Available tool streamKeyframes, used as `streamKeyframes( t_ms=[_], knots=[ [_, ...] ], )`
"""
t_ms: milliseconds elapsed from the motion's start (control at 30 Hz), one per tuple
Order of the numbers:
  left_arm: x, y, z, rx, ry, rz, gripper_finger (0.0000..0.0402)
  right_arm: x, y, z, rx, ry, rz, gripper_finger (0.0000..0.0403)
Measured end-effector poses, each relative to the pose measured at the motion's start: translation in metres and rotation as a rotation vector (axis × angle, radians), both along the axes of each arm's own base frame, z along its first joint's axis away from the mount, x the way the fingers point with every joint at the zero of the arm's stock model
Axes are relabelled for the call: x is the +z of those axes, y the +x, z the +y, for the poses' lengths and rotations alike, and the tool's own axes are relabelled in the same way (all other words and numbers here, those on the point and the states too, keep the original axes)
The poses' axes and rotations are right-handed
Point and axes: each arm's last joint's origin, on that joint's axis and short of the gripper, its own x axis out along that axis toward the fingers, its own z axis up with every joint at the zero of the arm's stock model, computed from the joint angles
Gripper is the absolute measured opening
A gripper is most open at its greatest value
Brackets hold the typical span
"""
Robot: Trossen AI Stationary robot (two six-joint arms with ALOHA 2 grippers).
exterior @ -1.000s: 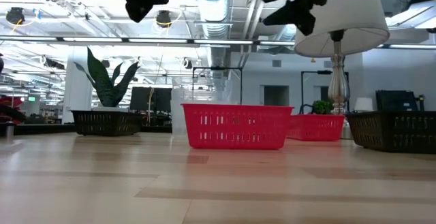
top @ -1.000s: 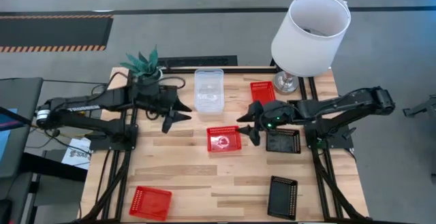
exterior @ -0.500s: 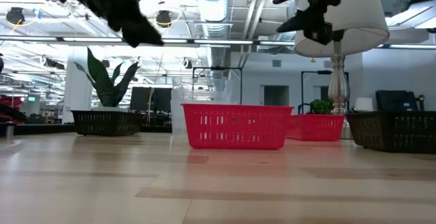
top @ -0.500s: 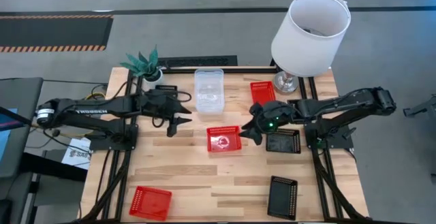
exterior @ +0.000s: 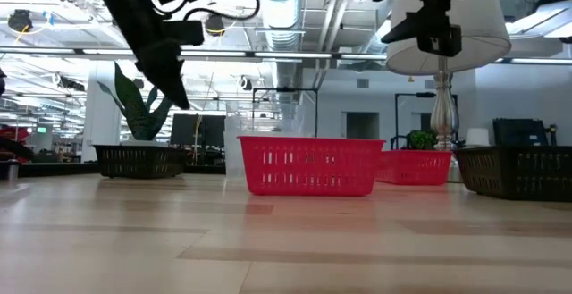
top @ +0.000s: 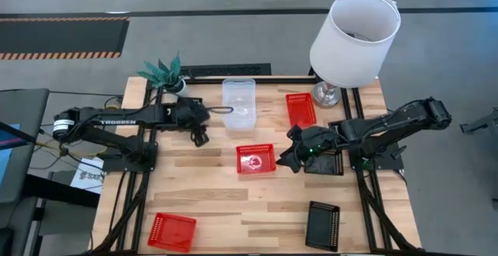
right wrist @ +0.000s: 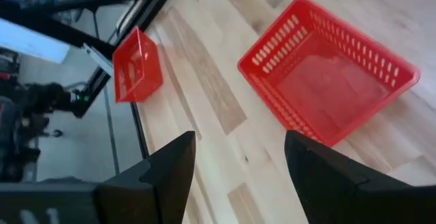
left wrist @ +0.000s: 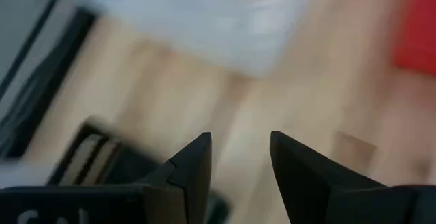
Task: Stack baskets by color
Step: Stack the bottom right black bin on the top black bin
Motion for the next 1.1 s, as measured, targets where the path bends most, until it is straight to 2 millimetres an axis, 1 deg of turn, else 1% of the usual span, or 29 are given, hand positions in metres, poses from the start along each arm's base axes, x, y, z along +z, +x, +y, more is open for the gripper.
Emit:
streamKeyframes(
  t_ms=[67,167,267,333,433,600,767,867,1100],
  knots=[
    [0.003,-0.003,0.004,0.134,-0.022,-0.007,0.0139,-0.001,0.0,0.0,0.004,-0.006,0.006,0.0249],
    [0.005,-0.005,0.011,0.303,-0.095,-0.074,0.0139,-0.001,-0.001,-0.002,0.007,-0.022,0.013,0.0249],
    [-0.001,-0.006,0.022,0.457,-0.197,-0.112,0.0139,-0.003,-0.001,-0.005,0.015,-0.052,0.024,0.0249],
    [-0.007,-0.007,0.029,0.52,-0.24,-0.083,0.0139,-0.004,-0.002,-0.007,0.024,-0.074,0.04,0.0249],
    [-0.015,-0.005,0.036,0.547,-0.281,-0.051,0.0139,-0.009,-0.005,-0.012,0.013,-0.089,0.102,0.0249],
    [-0.018,-0.003,0.037,0.541,-0.314,-0.041,0.0139,-0.018,-0.017,-0.029,0.035,-0.147,0.26,0.0249],
    [-0.021,-0.012,0.036,0.643,-0.266,0.025,0.0139,-0.027,-0.029,-0.039,0.117,-0.186,0.409,0.0249],
    [-0.021,-0.014,0.037,0.682,-0.246,0.027,0.0139,-0.031,-0.037,-0.042,0.161,-0.216,0.488,0.0249],
    [-0.024,-0.012,0.039,0.714,-0.246,0.03,0.0139,-0.033,-0.043,-0.05,0.213,-0.238,0.544,0.0249]
  ],
)
